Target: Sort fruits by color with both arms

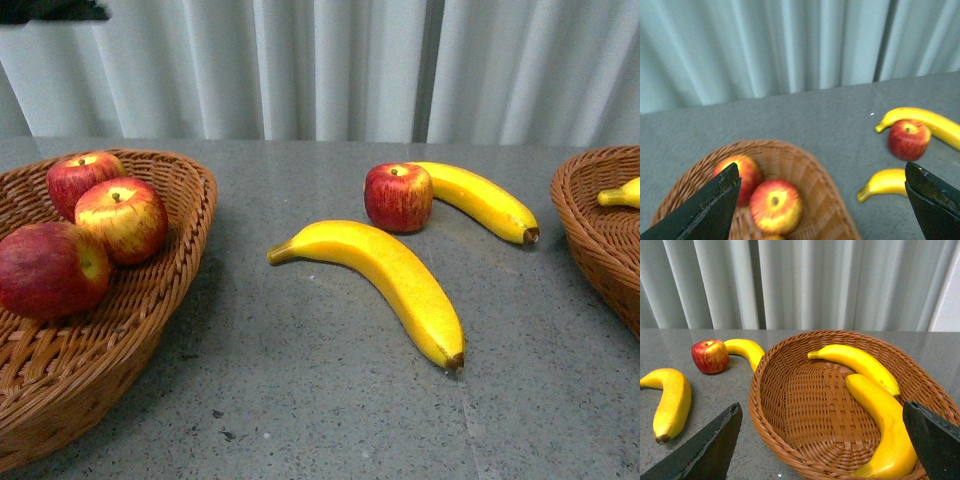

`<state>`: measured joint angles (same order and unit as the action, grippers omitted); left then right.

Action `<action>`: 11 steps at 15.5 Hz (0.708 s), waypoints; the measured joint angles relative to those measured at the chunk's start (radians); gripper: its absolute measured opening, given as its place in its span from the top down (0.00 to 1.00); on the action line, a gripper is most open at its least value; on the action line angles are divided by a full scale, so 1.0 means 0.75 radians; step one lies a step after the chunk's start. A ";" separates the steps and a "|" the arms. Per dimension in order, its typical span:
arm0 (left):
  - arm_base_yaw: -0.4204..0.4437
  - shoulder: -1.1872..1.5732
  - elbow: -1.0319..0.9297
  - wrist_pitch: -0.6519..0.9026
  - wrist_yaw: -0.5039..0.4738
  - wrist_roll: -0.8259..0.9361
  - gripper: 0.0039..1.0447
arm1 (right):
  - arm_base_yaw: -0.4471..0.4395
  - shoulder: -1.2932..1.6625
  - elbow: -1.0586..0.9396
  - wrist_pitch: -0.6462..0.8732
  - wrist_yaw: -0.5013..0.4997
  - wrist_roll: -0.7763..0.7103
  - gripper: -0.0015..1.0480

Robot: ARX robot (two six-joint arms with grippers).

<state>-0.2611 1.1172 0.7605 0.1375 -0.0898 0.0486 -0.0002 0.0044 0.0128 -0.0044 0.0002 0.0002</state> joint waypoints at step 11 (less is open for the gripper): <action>-0.123 0.955 0.646 0.015 0.292 0.117 0.06 | 0.000 0.000 0.000 0.000 0.000 0.000 0.06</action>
<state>-0.3534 1.8332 1.2449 0.1490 0.1291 0.1368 -0.0002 0.0044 0.0128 -0.0044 0.0002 0.0002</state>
